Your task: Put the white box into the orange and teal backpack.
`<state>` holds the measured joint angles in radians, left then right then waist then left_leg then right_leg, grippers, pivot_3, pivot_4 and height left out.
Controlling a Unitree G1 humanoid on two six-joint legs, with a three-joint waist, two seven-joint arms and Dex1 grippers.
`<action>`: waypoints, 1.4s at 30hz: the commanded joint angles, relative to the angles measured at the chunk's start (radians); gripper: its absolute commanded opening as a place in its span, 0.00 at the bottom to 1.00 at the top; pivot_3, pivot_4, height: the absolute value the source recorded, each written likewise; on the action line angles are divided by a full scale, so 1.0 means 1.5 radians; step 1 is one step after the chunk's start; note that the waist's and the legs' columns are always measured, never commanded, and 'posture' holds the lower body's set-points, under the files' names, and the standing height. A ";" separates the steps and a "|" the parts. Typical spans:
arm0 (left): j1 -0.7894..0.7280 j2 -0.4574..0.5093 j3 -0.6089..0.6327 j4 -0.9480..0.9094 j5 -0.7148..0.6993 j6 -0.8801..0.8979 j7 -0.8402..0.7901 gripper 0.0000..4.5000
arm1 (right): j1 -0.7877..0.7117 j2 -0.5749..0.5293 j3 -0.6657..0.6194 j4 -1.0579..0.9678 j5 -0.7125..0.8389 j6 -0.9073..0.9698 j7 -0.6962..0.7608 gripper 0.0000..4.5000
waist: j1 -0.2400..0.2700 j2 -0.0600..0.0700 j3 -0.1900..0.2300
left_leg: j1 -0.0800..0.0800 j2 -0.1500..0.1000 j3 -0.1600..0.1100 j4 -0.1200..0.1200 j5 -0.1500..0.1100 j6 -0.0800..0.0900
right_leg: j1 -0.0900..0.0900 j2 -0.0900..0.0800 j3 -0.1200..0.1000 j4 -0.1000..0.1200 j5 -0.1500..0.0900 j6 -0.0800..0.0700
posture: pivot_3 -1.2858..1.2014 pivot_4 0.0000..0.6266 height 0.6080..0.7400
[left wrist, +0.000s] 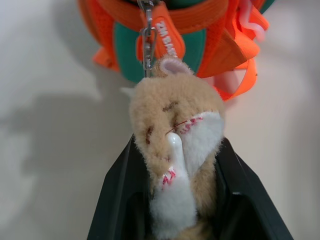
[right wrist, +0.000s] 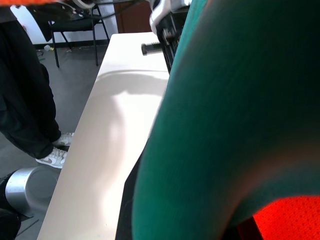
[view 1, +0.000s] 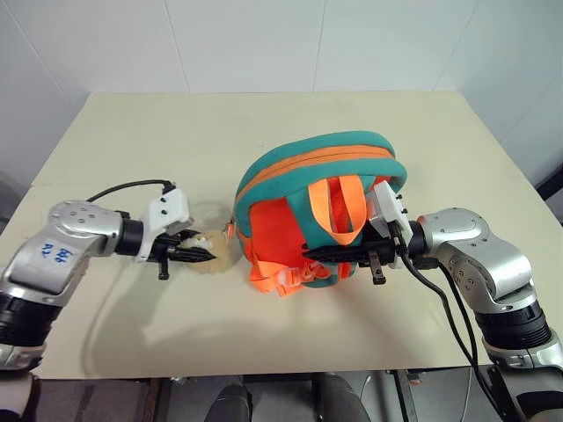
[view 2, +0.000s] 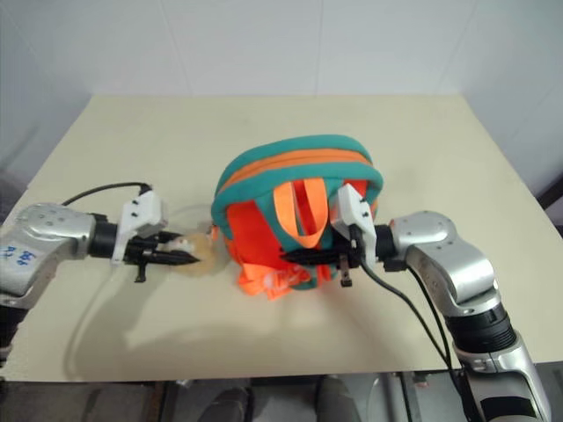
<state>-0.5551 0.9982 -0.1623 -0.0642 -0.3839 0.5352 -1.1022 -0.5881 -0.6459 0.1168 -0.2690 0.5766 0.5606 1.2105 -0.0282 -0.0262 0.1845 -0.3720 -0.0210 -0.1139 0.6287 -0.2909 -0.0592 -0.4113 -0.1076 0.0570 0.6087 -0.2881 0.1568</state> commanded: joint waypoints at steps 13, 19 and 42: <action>-0.055 -0.063 -0.024 0.057 0.093 -0.038 -0.035 0.44 | -0.013 -0.002 -0.022 -0.020 0.018 0.009 -0.014 0.19 | 0.001 0.000 0.000 | 0.000 0.000 0.000 0.001 0.000 0.000 | 0.000 0.000 0.000 0.001 0.000 0.000 | 0.52 0.24 1.00; -0.052 -0.049 0.055 0.026 0.040 -0.002 -0.032 0.85 | -0.007 -0.023 -0.039 -0.043 0.044 0.040 -0.021 0.64 | 0.000 0.000 0.000 | 0.000 0.000 0.000 0.001 0.000 0.000 | 0.000 0.000 0.000 0.001 0.000 0.000 | 0.52 0.24 1.00; 0.218 -0.039 0.513 0.044 -0.122 -0.123 -0.080 1.00 | 0.194 -0.315 -0.258 0.163 -0.049 -0.085 0.051 0.99 | 0.002 0.000 0.000 | 0.001 0.000 0.002 0.001 -0.002 0.003 | 0.001 -0.001 0.000 -0.003 0.000 0.000 | 0.52 0.24 1.00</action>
<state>-0.2281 0.9419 0.5680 -0.0051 -0.5283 0.3944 -1.1911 -0.2869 -1.1070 -0.2338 -0.0564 0.5268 0.4937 1.2848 -0.0256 -0.0262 0.1845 -0.3709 -0.0209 -0.1112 0.6301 -0.2937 -0.0544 -0.4099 -0.1092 0.0569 0.6040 -0.2881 0.1569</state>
